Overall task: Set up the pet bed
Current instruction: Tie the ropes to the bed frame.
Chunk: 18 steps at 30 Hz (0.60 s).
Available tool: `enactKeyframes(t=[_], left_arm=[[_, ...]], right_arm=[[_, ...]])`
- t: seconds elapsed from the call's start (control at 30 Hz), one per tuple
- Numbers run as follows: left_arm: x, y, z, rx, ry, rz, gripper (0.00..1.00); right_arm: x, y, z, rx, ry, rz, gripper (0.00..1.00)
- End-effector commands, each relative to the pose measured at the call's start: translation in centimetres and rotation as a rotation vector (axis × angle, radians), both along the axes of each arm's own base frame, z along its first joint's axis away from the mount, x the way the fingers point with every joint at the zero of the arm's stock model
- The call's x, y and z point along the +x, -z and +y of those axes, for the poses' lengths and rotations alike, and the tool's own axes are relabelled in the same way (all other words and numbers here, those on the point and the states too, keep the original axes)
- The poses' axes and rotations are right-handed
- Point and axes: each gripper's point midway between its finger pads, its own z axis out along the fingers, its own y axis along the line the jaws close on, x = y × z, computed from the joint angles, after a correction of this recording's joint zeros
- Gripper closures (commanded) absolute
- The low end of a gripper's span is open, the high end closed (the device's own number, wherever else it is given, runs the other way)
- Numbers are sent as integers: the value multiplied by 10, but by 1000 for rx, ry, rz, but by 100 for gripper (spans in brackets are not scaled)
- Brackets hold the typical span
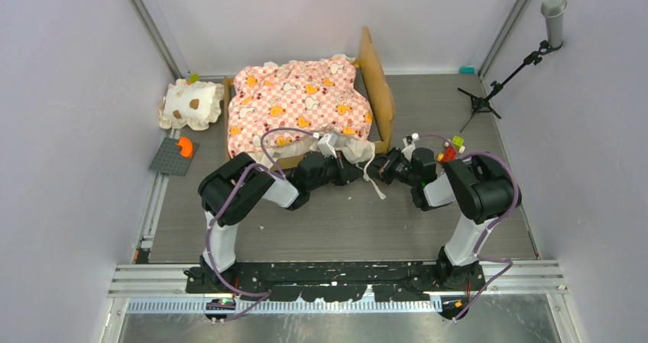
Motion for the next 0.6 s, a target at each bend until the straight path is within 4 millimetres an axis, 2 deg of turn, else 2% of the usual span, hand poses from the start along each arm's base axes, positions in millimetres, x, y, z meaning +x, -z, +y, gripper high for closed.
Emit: enactKeyframes(t=[0.0, 0.07, 0.17, 0.33, 0.4, 0.57], left_arm=[[13, -29, -9, -72, -14, -73, 100], [13, -29, -8, -69, -16, -75, 100], [11, -30, -6, -62, -18, -78, 100], [10, -28, -3, -53, -20, -79, 100], [10, -28, -3, -52, -21, -80, 100], [9, -29, -3, -54, -19, -80, 100]], right_arm=[[-5, -11, 8, 28, -53, -43, 99], [-6, -12, 7, 29, -50, -51, 97], [-4, -14, 4, 11, -32, -63, 86], [-4, -12, -5, -89, -2, -63, 75], [-5, -8, -12, -165, 15, -54, 71], [-12, 0, -44, -433, 57, -32, 70]])
